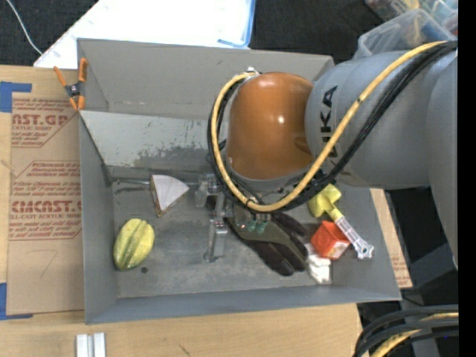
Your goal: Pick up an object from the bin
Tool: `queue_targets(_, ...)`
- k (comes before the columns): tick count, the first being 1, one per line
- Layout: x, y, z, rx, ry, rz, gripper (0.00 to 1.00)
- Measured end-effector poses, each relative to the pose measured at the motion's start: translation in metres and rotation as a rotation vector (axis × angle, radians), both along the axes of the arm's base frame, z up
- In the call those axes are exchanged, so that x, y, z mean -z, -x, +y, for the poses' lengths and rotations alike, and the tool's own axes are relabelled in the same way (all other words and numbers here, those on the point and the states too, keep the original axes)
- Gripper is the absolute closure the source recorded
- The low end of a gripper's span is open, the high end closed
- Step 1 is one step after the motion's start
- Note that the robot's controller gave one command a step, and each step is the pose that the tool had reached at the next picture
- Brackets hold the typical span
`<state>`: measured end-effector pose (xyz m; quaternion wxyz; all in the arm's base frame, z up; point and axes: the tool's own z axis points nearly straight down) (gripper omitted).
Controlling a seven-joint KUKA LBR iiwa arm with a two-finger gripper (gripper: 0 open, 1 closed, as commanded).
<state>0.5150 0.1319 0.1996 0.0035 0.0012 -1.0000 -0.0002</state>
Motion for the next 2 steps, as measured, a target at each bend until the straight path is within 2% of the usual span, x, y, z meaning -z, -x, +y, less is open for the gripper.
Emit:
queue_targets(1,-0.004,-0.002,-0.001,0.002,-0.001,-0.008,0.00)
queue_targets(2,0.070,-0.017,-0.045,-0.069,-0.001,-0.009,0.00)
